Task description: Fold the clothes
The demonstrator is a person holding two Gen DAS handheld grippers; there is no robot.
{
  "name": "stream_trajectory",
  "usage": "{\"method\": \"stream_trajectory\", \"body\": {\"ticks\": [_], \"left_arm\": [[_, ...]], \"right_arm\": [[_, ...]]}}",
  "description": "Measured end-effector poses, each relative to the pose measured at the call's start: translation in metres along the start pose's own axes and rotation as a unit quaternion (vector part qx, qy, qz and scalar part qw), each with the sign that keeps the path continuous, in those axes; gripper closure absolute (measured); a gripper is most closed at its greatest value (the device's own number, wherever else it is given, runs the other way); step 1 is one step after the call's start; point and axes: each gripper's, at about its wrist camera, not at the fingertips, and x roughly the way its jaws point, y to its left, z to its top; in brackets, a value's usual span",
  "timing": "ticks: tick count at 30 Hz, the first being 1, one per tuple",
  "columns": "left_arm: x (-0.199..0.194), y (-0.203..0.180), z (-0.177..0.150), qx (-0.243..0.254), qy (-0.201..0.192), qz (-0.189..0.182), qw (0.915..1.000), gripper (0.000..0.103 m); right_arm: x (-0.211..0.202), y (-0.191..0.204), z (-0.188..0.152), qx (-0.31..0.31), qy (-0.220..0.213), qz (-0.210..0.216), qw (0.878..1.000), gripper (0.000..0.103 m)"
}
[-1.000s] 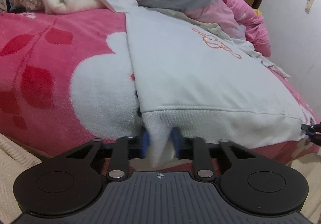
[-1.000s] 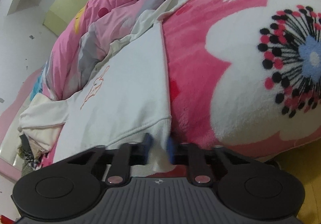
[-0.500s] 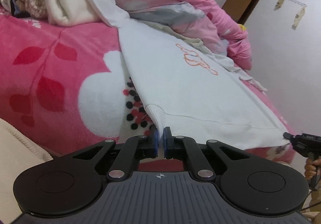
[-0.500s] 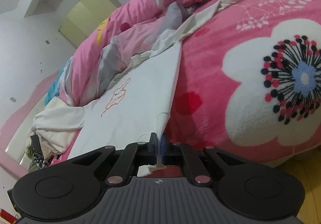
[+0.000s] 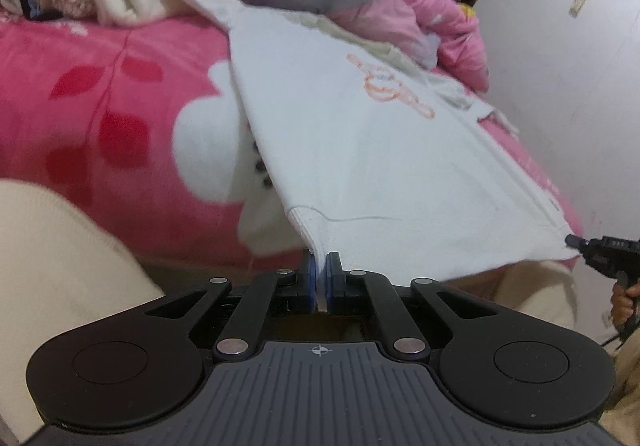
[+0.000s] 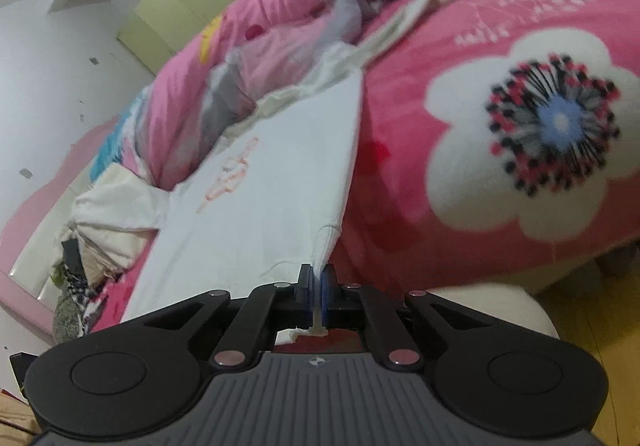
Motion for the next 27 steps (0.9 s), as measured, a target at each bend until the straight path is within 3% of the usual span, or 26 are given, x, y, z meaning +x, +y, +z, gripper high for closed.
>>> {"method": "stream_trajectory", "body": {"ticks": [5,8,10,11,14,17,21,24,27], "left_arm": [[0.043,-0.003,-0.004,0.053,0.049,0.059,0.9956,0.099],[0.068,-0.004,-0.005,0.081,0.075,0.101,0.9887,0.098],[0.073,-0.001,-0.005,0.086,0.082,0.110,0.9868,0.097],[0.070,0.001,-0.004,0.082,0.082,0.110,0.9871,0.096],[0.053,0.010,0.003,0.069,0.063,0.111,0.9894,0.093],[0.036,0.017,0.014,0.050,0.019,0.114,0.9921,0.091],[0.032,0.018,0.045,0.032,-0.056,0.073,0.9953,0.082],[0.052,0.010,0.070,0.031,-0.099,0.045,0.9936,0.081],[0.089,0.006,0.088,0.022,-0.120,0.041,0.9916,0.081]], "right_arm": [[0.038,-0.008,-0.002,-0.015,0.050,-0.058,0.997,0.100],[0.067,-0.013,-0.002,-0.032,0.084,-0.137,0.986,0.096],[0.081,-0.016,-0.002,-0.045,0.101,-0.198,0.974,0.090],[0.080,-0.016,-0.002,-0.049,0.098,-0.206,0.972,0.089],[0.065,-0.015,-0.002,-0.050,0.062,-0.199,0.977,0.078],[0.042,-0.006,0.004,-0.068,-0.010,-0.193,0.979,0.077],[0.034,0.018,0.025,-0.112,-0.096,-0.144,0.978,0.077],[0.064,0.043,0.044,-0.166,-0.110,-0.118,0.973,0.077],[0.105,0.064,0.058,-0.212,-0.111,-0.105,0.965,0.078]]}}
